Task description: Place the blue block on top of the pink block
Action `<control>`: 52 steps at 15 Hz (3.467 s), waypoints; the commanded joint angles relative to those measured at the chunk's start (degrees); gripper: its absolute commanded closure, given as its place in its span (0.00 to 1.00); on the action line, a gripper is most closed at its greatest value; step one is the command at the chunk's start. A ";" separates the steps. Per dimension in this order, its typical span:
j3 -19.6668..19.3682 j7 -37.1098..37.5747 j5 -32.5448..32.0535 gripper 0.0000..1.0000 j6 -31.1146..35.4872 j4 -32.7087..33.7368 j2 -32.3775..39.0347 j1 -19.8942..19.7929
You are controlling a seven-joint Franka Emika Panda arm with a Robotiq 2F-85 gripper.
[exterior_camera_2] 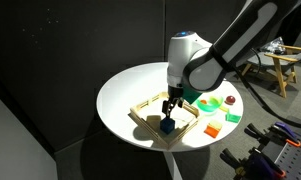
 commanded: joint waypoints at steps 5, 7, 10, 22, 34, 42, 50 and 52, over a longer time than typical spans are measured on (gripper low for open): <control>-2.25 1.75 -1.37 0.00 1.05 3.38 3.85 3.13; -2.46 1.72 -1.38 0.00 0.95 4.28 4.52 3.62; -2.76 1.74 -1.41 0.00 0.86 5.45 5.65 4.28; -3.89 1.68 -1.27 0.00 0.79 8.29 9.51 6.19; -4.49 1.55 -0.91 0.00 0.63 9.01 11.30 6.35; -4.39 1.34 -0.70 0.67 0.33 9.51 11.02 6.24; -3.24 0.85 0.62 0.68 -3.70 9.78 8.69 5.42; -3.11 1.00 0.66 0.68 -5.09 9.65 7.85 5.26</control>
